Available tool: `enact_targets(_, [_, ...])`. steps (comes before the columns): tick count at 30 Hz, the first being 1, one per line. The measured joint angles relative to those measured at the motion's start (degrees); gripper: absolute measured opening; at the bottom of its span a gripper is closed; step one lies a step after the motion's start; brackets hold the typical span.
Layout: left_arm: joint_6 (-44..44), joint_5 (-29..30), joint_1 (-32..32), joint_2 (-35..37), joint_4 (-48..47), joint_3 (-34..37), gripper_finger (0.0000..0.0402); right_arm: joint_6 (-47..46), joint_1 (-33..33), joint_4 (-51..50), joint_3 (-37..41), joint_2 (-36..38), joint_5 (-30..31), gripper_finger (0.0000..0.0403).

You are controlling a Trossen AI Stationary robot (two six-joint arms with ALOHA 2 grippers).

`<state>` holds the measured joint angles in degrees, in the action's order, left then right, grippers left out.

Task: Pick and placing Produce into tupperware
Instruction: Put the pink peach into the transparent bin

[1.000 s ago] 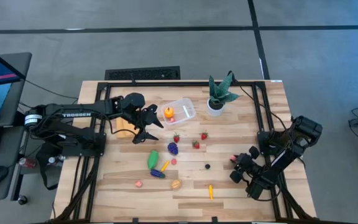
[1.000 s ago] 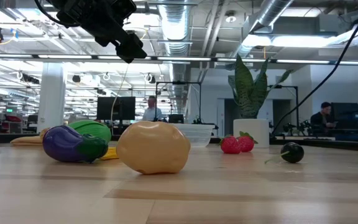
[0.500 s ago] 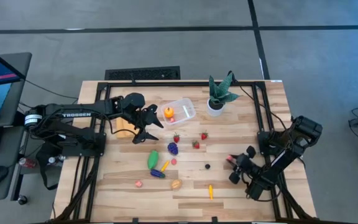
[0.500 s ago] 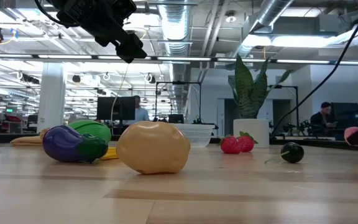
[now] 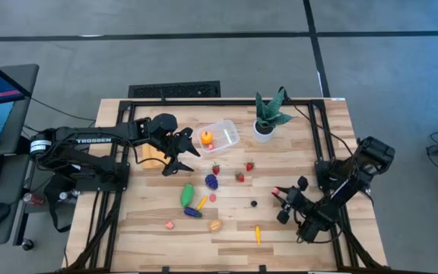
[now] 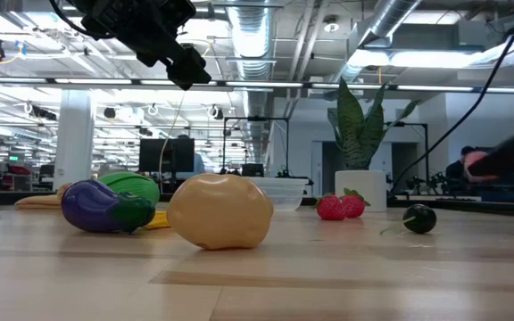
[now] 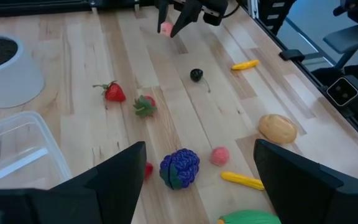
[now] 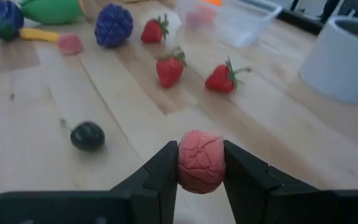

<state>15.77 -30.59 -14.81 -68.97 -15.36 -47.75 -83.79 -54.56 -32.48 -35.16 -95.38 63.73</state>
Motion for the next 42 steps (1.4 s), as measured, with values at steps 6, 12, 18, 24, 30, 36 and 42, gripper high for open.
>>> enact_targets(6, [0.0, 0.0, 0.0, 0.0, 1.83, -0.02, 0.0288, 16.82, 4.96, 6.91, 0.0, 4.61, 1.32, 0.0109])
enact_targets(12, [0.0, 2.68, 0.02, 0.0, 2.0, -0.02, 0.0288, 34.21, 10.86, 15.69, -0.02, 9.01, 0.37, 0.0109])
enact_targets(18, [-0.06, 8.1, 0.02, 0.0, 1.79, -0.02, 0.0288, 48.27, 17.5, 24.77, -0.02, 10.82, -5.1, 0.0109])
enact_targets(24, [-0.02, 12.7, 0.94, 0.0, 0.49, -0.02, 0.0288, 57.47, 25.19, 33.87, -0.02, 10.81, -14.0, 0.0109])
enact_targets(30, [0.0, 14.88, 2.07, 0.0, -1.96, -0.02, 0.0288, 65.74, 31.56, 43.55, -0.02, 10.8, -18.92, 0.0109])
enact_targets(36, [-0.68, 15.32, 2.47, 0.0, -5.45, -0.02, 0.0288, 72.35, 37.25, 53.31, -0.02, 9.1, -25.39, 0.0109])
enact_targets(42, [-1.94, 16.47, 2.5, 0.0, -8.02, -0.02, 0.0288, 77.29, 41.92, 66.02, -0.02, 1.69, -33.23, 0.0109])
